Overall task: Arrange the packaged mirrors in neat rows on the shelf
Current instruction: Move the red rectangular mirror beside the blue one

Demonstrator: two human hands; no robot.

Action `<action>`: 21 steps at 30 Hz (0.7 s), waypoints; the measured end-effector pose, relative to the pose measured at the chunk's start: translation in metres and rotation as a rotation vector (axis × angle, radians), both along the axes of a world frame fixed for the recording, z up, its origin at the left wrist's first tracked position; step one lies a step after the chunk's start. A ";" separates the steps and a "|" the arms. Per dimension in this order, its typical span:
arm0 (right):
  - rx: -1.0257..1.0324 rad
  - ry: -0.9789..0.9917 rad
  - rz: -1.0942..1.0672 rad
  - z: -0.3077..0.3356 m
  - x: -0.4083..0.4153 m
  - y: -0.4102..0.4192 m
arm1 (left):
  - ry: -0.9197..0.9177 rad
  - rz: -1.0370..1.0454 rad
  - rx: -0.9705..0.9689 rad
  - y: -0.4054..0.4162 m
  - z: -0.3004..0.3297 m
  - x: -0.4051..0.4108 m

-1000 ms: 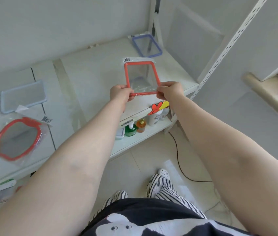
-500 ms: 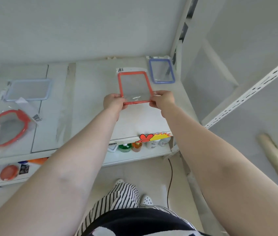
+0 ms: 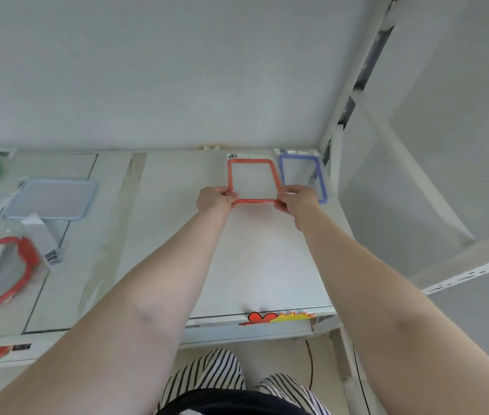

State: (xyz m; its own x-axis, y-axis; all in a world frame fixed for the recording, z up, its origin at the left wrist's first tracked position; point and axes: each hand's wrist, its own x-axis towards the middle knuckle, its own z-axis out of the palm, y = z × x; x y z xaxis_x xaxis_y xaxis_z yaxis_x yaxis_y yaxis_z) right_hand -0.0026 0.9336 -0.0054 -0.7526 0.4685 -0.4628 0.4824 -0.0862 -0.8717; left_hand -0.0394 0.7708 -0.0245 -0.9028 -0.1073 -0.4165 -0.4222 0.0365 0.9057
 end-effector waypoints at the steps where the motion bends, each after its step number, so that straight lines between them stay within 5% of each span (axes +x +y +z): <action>1: 0.001 0.012 0.000 -0.004 -0.005 0.003 | 0.021 0.012 -0.002 0.004 -0.003 -0.005; 12: 0.181 0.040 0.088 -0.065 -0.045 0.019 | 0.040 -0.011 -0.162 0.016 -0.056 -0.036; 21: 0.864 -0.025 0.270 -0.062 -0.033 0.031 | 0.133 -0.088 -0.433 0.020 -0.066 -0.029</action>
State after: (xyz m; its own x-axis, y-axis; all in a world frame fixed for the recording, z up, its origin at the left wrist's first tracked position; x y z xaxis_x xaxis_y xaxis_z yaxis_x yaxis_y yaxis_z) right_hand -0.0356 0.9642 -0.0672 -0.8820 0.4687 -0.0493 0.4104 0.7124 -0.5693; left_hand -0.0686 0.7905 -0.0906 -0.9589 -0.1661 -0.2299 -0.2813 0.4537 0.8456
